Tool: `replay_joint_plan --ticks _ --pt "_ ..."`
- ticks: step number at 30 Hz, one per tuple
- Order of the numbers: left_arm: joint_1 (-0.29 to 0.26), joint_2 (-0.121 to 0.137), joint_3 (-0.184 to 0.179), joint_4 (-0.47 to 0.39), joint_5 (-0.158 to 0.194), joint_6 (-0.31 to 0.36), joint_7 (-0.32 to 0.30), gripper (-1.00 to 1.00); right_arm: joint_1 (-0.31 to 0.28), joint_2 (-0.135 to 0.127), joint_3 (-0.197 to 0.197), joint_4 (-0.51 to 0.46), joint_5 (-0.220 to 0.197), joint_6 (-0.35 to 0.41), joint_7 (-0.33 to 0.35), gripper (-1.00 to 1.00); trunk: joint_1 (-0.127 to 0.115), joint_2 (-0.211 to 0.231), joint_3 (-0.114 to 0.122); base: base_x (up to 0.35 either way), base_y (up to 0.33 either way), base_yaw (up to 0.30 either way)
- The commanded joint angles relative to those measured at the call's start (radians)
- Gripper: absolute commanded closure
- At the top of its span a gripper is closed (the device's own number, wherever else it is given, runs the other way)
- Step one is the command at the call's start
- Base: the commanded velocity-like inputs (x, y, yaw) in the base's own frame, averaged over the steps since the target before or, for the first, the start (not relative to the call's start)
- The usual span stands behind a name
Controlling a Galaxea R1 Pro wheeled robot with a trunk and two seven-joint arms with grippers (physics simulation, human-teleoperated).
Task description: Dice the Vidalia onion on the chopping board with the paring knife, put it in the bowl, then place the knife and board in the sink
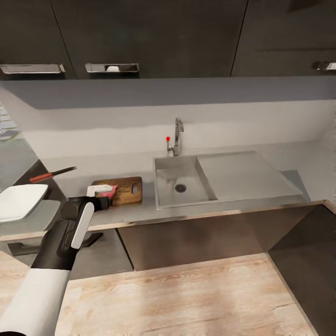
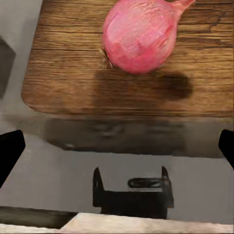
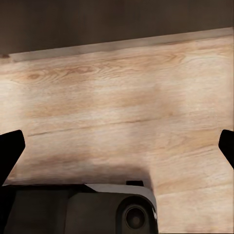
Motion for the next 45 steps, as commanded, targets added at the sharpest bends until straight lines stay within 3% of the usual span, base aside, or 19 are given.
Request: replay_joint_plan --ticks 1,11,17,23,25,27,29,31,32,35,36,37,39,45 --pt "-0.001 0.001 -0.002 -0.001 0.01 0.003 0.01 -1.0 0.0 0.0 0.002 -0.001 0.002 0.0 -0.006 -1.0 0.0 -0.002 -0.002 -0.344 0.0 0.0" --pt "0.006 0.006 -0.003 -0.001 0.01 0.004 0.01 -1.0 0.0 0.0 0.002 -0.002 0.002 0.0 -0.006 -1.0 0.0 -0.002 -0.002 -0.342 0.0 0.0" --pt "0.081 0.009 -0.003 -0.078 0.013 0.004 0.01 -1.0 0.0 0.0 0.002 -0.006 0.002 0.0 -0.006 -1.0 0.0 -0.002 -0.002 -0.126 0.0 0.0" --pt "0.19 0.009 -0.003 -0.164 0.018 0.003 0.004 -1.0 0.0 0.0 0.002 -0.013 0.001 -0.001 -0.006 -1.0 0.0 -0.002 -0.002 -0.007 0.0 0.0" --pt "0.219 0.009 -0.003 -0.167 0.018 0.001 -0.007 -1.0 0.0 0.0 0.002 -0.014 0.001 -0.001 -0.006 -1.0 0.0 -0.002 -0.002 0.0 0.0 0.0" --pt "0.27 0.009 -0.003 -0.17 0.017 -0.01 -0.055 -1.0 0.0 0.0 0.002 -0.015 0.001 -0.001 -0.006 -1.0 0.0 -0.002 -0.002 0.0 0.0 0.0" --pt "0.348 0.009 -0.003 -0.17 0.016 -0.084 -0.136 -1.0 0.0 0.0 0.002 -0.014 0.001 0.0 -0.006 -1.0 0.0 -0.002 -0.002 0.0 0.0 0.0" --pt "0.457 0.011 -0.003 -0.171 0.014 -0.203 -0.175 -1.0 0.0 0.0 0.002 -0.014 0.001 0.0 -0.006 -1.0 0.0 -0.002 -0.002 0.0 0.0 0.0" --pt "0.476 0.011 -0.003 -0.171 0.014 -0.222 -0.178 -1.0 0.0 0.0 0.002 -0.014 0.001 0.0 -0.006 -1.0 0.0 -0.002 -0.002 0.0 0.0 0.0" --pt "0.628 0.012 -0.003 -0.168 0.011 -0.358 -0.188 -1.0 0.0 0.0 0.002 -0.013 0.0 0.0 -0.006 -1.0 0.0 -0.002 -0.002 0.0 0.0 0.0" --pt "0.649 0.012 -0.003 -0.167 0.01 -0.384 -0.188 -1.0 0.0 0.0 0.002 -0.012 0.0 0.001 -0.006 -1.0 0.0 -0.002 -0.002 0.0 0.0 0.0" --pt "0.708 0.012 -0.003 -0.164 0.01 -0.47 -0.189 -1.0 0.0 0.0 0.002 -0.011 0.0 0.001 -0.006 -1.0 0.0 -0.002 -0.002 0.0 0.0 0.0" --pt "0.775 0.012 -0.003 -0.144 0.01 -0.587 -0.19 -1.0 0.0 0.0 0.002 -0.012 -0.001 0.001 -0.006 -1.0 0.0 -0.002 -0.002 0.0 0.0 0.0" --pt "0.935 0.022 -0.004 -0.028 0.007 -0.921 -0.202 -1.0 0.0 0.001 0.002 -0.014 -0.002 0.0 -0.006 -1.0 0.0 -0.002 -0.002 0.0 0.0 0.0"
